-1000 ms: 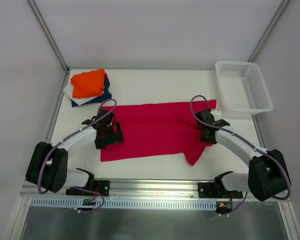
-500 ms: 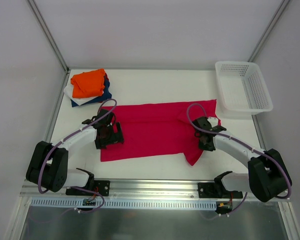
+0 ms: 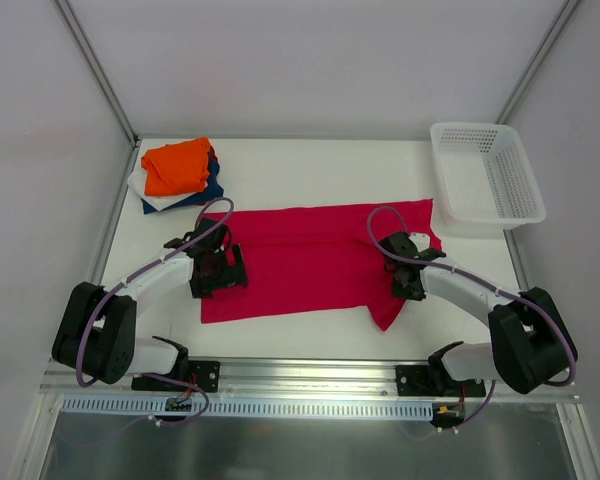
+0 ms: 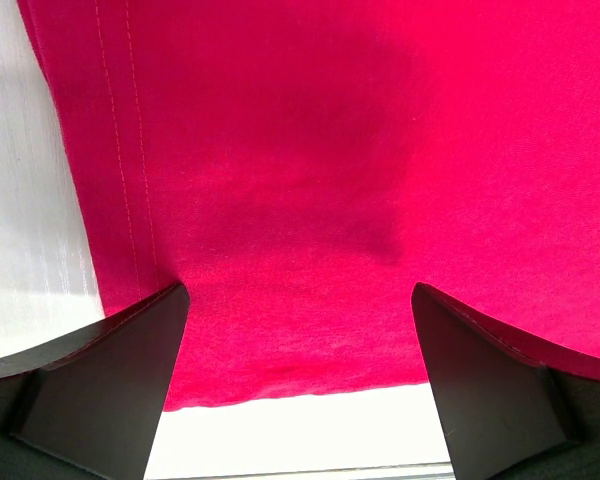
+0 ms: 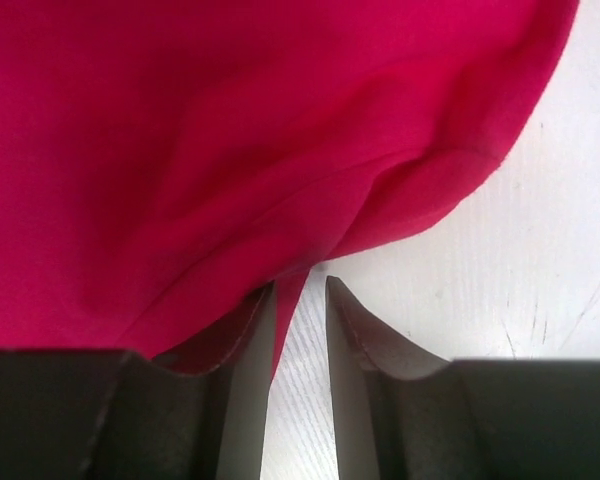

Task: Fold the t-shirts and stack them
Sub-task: Fold the tshirt

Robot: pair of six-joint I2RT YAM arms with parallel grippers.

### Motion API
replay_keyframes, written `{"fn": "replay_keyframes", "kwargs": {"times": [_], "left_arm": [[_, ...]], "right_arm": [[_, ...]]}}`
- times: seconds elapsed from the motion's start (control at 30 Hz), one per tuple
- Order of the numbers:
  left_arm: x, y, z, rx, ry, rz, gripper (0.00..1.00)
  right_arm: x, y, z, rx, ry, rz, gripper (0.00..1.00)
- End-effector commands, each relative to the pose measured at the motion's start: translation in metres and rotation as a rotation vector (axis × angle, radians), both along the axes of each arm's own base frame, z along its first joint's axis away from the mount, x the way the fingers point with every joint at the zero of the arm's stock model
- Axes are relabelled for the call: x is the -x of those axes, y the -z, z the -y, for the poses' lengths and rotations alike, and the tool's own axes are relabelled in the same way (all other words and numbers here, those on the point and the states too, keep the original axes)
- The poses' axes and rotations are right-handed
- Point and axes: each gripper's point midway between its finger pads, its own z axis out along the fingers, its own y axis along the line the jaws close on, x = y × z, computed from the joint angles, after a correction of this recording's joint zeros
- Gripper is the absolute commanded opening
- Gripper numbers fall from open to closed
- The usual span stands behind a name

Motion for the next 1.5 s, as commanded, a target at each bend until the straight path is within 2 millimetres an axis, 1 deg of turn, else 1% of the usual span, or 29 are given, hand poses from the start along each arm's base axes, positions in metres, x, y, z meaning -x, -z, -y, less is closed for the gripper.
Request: {"fn": "replay_keyframes", "kwargs": {"times": [0.0,0.1,0.17,0.27,0.3,0.37,0.4,0.43,0.57,0.6,0.67,0.77,0.87,0.93,1.0,1.07,1.1,1.23,1.33,1.43,1.47], "left_arm": [[-0.002,-0.003,0.000,-0.019,0.023,0.006,0.97],[0.000,-0.002,0.000,-0.018,0.025,0.005,0.96],[0.000,-0.003,0.000,-0.016,0.025,0.011,0.96],[0.001,-0.003,-0.001,-0.017,0.026,0.011,0.96],[0.001,-0.004,0.000,-0.015,0.025,0.014,0.96],[0.001,-0.005,0.000,-0.012,0.025,0.014,0.96],[0.001,-0.004,0.000,-0.012,0.022,0.011,0.96],[0.002,-0.004,0.000,-0.011,0.022,0.011,0.96],[0.002,-0.005,0.000,-0.009,0.021,0.013,0.96],[0.003,-0.004,0.000,-0.009,0.023,0.010,0.96],[0.003,-0.004,0.000,-0.007,0.020,0.009,0.96],[0.003,-0.003,0.000,-0.009,0.022,0.005,0.96],[0.003,-0.002,0.000,-0.012,0.026,0.001,0.96],[0.003,-0.003,0.000,-0.013,0.030,0.005,0.96],[0.003,-0.004,0.000,-0.012,0.030,0.008,0.96],[0.002,-0.005,0.000,-0.012,0.031,0.011,0.96],[0.002,-0.005,0.000,-0.011,0.033,0.016,0.96],[0.001,-0.006,0.000,-0.011,0.038,0.014,0.96],[0.001,-0.008,0.001,-0.011,0.039,0.016,0.96],[0.000,-0.010,0.001,-0.006,0.032,0.020,0.96],[0.000,-0.011,0.002,-0.004,0.034,0.023,0.96]], "right_arm": [[-0.016,-0.008,-0.015,-0.042,0.000,0.041,0.30],[-0.016,-0.002,-0.018,-0.046,-0.004,0.028,0.30],[-0.014,0.001,-0.019,-0.043,-0.009,0.018,0.27],[-0.014,0.000,-0.021,-0.040,-0.018,0.021,0.20],[-0.014,0.001,-0.021,-0.041,-0.016,0.021,0.14],[-0.014,0.001,-0.021,-0.040,-0.018,0.017,0.07],[-0.015,0.001,-0.021,-0.042,-0.018,0.021,0.01],[-0.014,0.001,-0.021,-0.042,-0.018,0.020,0.00],[-0.014,0.001,-0.022,-0.045,-0.020,0.020,0.00],[-0.013,0.001,-0.023,-0.053,-0.023,0.016,0.06],[-0.012,0.000,-0.026,-0.068,-0.023,0.018,0.24],[-0.008,0.000,-0.031,-0.089,-0.029,0.023,0.33],[-0.008,-0.004,-0.032,-0.094,-0.031,0.033,0.40],[-0.007,-0.005,-0.031,-0.097,-0.030,0.037,0.41],[-0.002,-0.002,-0.032,-0.117,-0.018,0.044,0.38],[0.001,0.000,-0.039,-0.172,-0.001,0.065,0.37],[0.009,0.008,-0.037,-0.171,0.006,0.051,0.36],[0.018,0.015,-0.038,-0.175,0.021,0.056,0.33],[0.023,0.017,-0.040,-0.173,0.016,0.048,0.33],[0.023,0.017,-0.041,-0.154,0.011,0.048,0.32],[0.023,0.017,-0.041,-0.146,0.006,0.045,0.26]]}}
